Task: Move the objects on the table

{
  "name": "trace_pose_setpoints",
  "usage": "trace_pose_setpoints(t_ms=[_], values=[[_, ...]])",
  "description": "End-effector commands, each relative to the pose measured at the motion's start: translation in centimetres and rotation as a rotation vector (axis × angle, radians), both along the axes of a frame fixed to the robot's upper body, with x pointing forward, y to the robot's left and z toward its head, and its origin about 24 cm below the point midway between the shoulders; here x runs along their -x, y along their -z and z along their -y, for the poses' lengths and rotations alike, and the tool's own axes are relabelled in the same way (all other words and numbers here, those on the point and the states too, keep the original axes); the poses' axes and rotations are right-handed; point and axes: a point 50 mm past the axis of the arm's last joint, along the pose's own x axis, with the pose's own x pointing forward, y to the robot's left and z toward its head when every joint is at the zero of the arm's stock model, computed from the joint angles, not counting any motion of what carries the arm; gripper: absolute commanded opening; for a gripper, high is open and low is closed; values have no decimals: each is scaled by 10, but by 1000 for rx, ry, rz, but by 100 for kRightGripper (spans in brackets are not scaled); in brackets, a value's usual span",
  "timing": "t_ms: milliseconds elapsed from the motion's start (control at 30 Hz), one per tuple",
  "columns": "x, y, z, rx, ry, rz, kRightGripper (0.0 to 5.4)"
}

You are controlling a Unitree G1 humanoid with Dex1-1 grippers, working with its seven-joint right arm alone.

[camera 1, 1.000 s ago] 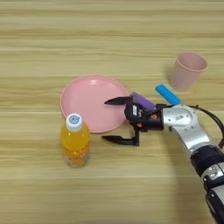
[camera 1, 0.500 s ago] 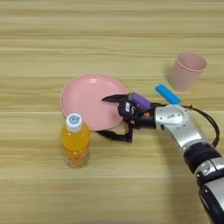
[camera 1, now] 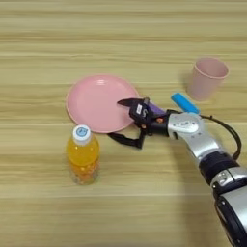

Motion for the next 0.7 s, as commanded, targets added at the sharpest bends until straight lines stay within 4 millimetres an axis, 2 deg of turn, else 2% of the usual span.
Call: trace_pose_setpoints(t_ms=[33, 467, 700], values=[[-28, -40, -2, -24, 57, 143, 537], [-41, -47, 4, -41, 191, 158, 537], [-42, -47, 3, -47, 199, 161, 537]])
